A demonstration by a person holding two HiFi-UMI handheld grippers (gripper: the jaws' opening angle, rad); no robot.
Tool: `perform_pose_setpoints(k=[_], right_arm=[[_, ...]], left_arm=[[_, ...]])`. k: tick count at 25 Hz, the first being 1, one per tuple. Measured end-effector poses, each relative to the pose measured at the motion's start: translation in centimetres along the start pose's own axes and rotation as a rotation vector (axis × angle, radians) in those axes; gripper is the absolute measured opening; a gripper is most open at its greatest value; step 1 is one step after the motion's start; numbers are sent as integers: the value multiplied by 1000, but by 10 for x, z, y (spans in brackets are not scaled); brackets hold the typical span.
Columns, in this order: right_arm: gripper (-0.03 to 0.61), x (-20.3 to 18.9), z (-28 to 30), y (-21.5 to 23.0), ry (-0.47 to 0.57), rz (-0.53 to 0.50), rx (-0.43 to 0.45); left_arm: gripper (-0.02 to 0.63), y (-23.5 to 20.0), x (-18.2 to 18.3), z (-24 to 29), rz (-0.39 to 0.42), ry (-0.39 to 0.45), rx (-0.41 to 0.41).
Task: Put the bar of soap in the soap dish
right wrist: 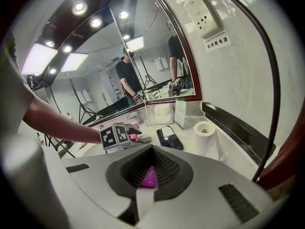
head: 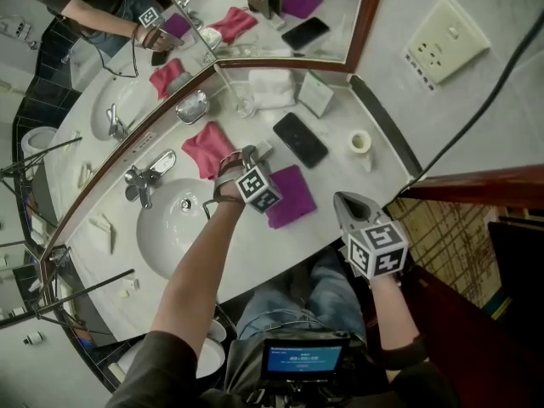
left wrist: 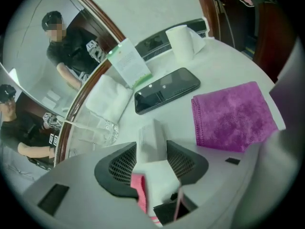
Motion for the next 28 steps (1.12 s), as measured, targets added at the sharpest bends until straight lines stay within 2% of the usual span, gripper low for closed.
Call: perform_pose_setpoints(k=[2,6,12,15,20,24,28], right_arm=[[22,1,0,-1,2,2,-1],[22,-2,1,-3,0,6,-2],[21,-1,2,-11,2,-6,-3],[22,1,-1,-15,4,-20,-10],[22,8,-11,-22,12,-57,-25],[22,11,-18,-22,24,-80,-37],[23,16,-21,-24,40,-94,-44]], left_arm=[[229,-1,1,2,-24,5,3],[230,-3,8,-13,-32,31,-16],[229,-26,21,-59,-46,130,76],[227,-39,27,-93,-121,181,141],[154,-59,31,-160,-212,281,232],[79,-73,29,-214,-362,402,282],[9,-88,15,-263,-555,557,318]])
Point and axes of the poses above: the fingertips, and each gripper's own axes: z forward along the fingers, y to its right, x out of its top, the point moved 5 cm from there along -z, backward along the fingers, and after that the axes turned 3 degrees about -z, right-handed, at the moved point
